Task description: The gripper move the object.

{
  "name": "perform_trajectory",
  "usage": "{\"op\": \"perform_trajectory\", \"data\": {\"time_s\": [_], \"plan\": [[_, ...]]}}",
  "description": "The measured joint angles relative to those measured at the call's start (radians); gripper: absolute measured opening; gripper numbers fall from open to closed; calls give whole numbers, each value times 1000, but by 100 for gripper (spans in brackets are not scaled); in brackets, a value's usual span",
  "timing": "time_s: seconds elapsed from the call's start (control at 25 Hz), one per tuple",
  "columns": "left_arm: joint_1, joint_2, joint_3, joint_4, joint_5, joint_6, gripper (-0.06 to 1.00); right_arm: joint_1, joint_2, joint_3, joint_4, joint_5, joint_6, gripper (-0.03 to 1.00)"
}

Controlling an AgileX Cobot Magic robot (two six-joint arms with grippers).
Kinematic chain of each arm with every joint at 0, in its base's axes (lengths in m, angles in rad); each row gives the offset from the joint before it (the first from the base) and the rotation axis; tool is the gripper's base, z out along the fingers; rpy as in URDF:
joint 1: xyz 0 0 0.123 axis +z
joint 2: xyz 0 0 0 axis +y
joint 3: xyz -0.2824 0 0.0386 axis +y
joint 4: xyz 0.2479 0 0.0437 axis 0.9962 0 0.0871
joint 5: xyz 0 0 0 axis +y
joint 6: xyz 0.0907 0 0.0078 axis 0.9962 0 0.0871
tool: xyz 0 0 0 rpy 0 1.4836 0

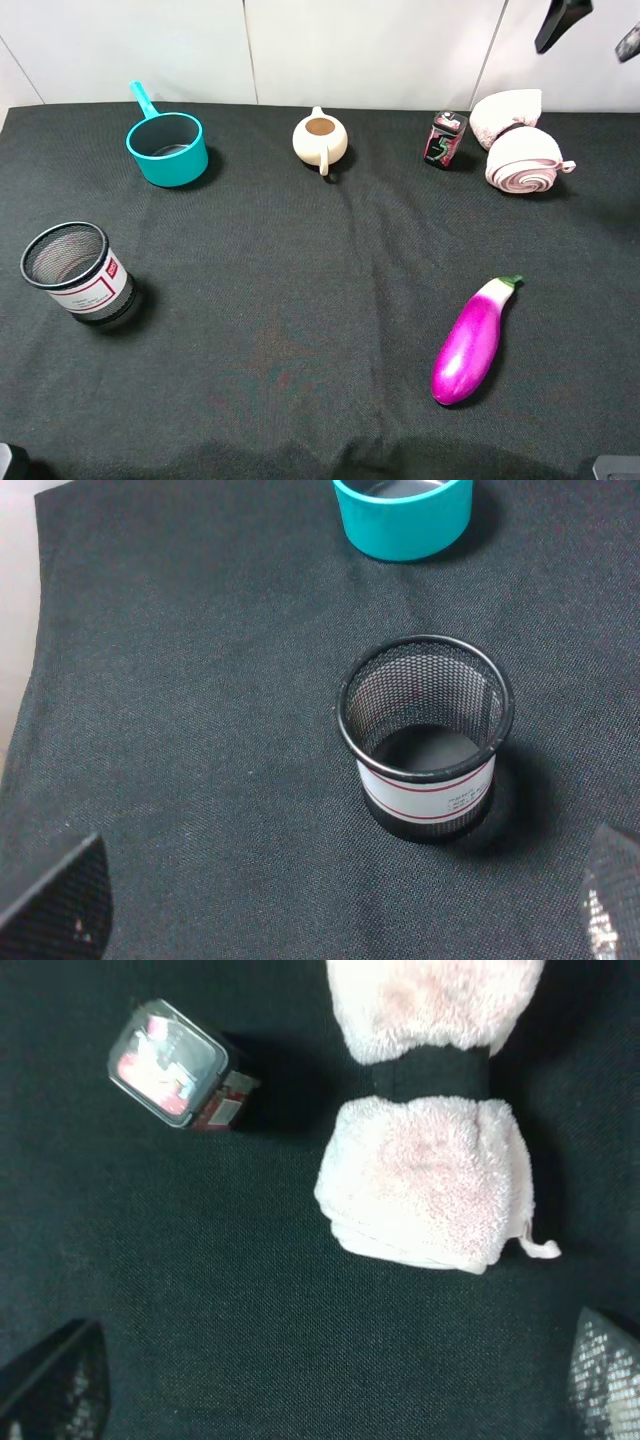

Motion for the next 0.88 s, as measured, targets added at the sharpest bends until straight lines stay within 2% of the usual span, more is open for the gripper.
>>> {"op": "perform_trajectory", "data": {"time_s": [0.24, 0.88], "plan": [[0, 0, 0, 0, 0, 0, 99, 40, -113, 59, -42, 0, 10, 69], [0, 0, 0, 0, 0, 0, 99, 44, -547, 418, -55, 2, 15, 69]]}}
